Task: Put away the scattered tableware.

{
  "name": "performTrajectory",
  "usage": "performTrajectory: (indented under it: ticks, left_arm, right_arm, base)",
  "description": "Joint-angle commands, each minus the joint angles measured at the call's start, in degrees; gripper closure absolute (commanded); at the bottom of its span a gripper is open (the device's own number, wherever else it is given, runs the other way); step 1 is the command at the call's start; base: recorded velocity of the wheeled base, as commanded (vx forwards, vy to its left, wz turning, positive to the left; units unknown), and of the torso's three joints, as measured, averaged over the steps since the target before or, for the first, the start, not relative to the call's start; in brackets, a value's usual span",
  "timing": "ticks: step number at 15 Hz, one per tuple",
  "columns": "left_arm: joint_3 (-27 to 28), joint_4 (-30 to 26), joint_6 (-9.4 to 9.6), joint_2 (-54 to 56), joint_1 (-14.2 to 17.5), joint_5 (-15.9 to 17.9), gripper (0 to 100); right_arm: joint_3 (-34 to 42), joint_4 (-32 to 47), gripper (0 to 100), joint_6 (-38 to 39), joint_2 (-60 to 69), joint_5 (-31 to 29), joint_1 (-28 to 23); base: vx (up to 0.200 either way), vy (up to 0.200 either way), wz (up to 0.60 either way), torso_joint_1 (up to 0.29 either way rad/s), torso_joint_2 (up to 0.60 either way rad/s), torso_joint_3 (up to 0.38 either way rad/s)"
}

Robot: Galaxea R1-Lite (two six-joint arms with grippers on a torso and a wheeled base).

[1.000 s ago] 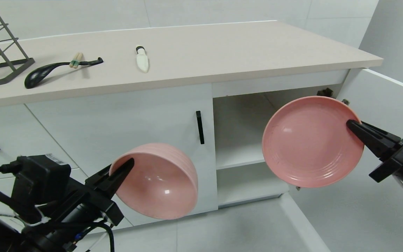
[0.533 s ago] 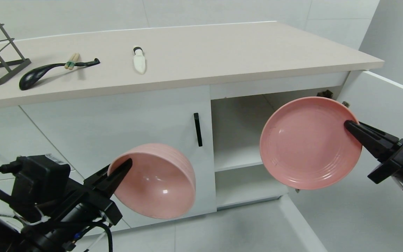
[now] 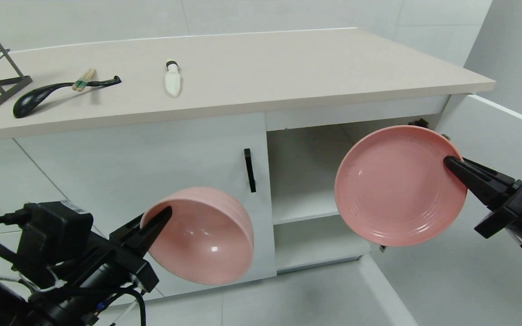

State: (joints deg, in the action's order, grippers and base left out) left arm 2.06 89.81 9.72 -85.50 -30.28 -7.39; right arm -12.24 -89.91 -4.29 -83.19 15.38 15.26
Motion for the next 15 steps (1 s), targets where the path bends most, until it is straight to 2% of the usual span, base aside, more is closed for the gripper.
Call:
performTrajectory:
  ticks: [1, 11, 13, 15]
  left_arm:
    - [0.0, 0.2, 0.04, 0.0, 0.0, 0.0, 100]
    - [0.4, 0.2, -0.31, 0.8, 0.0, 0.0, 100]
    - [-0.4, 0.2, -1.45, 0.6, 0.0, 0.4, 100]
    - [-0.1, 0.2, -1.72, 0.4, 0.0, 1.1, 100]
  right_arm:
    - [0.0, -0.1, 100, 0.0, 0.0, 0.0, 0.0]
    - [0.2, -0.1, 100, 0.0, -0.2, 0.0, 0.0]
    - [0.3, -0.1, 100, 0.0, -0.3, 0.0, 0.0]
    - [0.4, -0.1, 100, 0.0, -0.3, 0.0, 0.0]
  base:
    - [0.0, 0.0, 0.0, 0.0, 0.0, 0.0]
    - [0.0, 0.0, 0.0, 0.0, 0.0, 0.0]
    - [0.0, 0.0, 0.0, 0.0, 0.0, 0.0]
    - [0.2, 0.0, 0.0, 0.002, 0.0, 0.002]
